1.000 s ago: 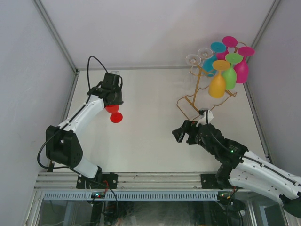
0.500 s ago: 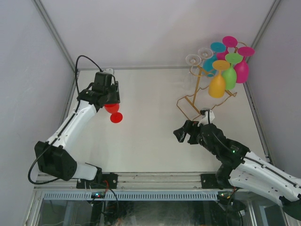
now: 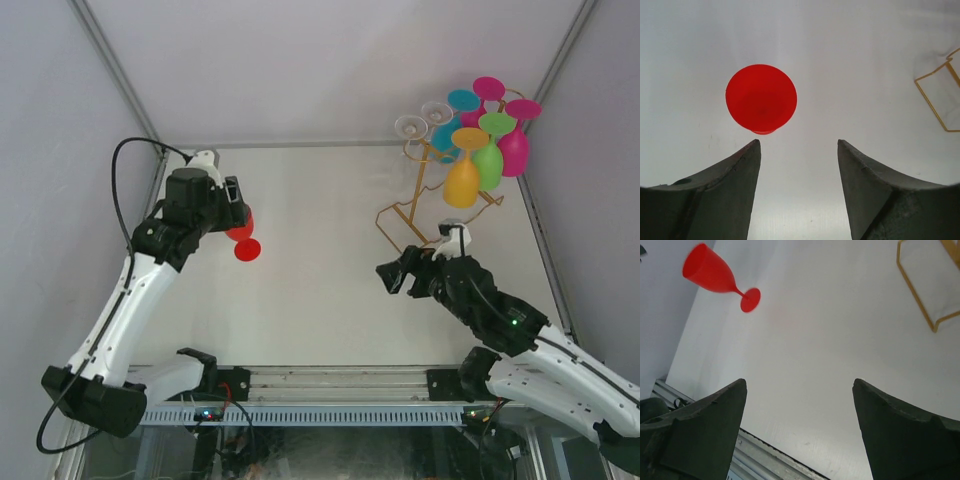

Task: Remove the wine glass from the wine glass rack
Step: Pick up the wine glass from the wine rack.

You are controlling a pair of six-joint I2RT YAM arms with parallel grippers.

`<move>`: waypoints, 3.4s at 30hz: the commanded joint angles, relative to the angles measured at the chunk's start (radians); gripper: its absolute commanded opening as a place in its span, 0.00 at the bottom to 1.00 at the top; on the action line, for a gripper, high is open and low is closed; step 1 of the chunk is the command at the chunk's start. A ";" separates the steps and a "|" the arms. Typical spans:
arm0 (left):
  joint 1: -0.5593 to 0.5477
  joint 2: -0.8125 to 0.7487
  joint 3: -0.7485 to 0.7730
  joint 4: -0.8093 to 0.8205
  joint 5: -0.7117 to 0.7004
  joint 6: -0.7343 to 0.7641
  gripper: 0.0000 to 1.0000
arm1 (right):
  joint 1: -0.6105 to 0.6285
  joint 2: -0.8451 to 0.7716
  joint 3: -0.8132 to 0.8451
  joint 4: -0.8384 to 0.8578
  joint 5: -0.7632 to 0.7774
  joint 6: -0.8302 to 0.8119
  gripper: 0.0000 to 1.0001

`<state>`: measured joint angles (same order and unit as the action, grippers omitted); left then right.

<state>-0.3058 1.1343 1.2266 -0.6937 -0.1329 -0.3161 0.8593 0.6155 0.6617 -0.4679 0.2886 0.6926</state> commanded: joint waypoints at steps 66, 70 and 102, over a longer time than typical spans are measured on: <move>0.010 -0.561 -0.153 -0.061 -0.006 -0.129 1.00 | -1.201 0.492 0.557 0.238 -0.699 0.307 0.60; 0.010 -0.561 -0.150 -0.062 -0.008 -0.138 1.00 | -1.180 0.519 0.558 0.263 -0.682 0.333 0.59; 0.010 -0.548 -0.107 -0.102 0.016 -0.138 1.00 | -1.131 0.685 0.699 0.207 -0.715 0.287 0.38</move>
<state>-0.3016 0.5789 1.0767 -0.8143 -0.1268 -0.4599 -0.2794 1.2934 1.3029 -0.2619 -0.4419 1.0157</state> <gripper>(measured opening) 0.998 0.391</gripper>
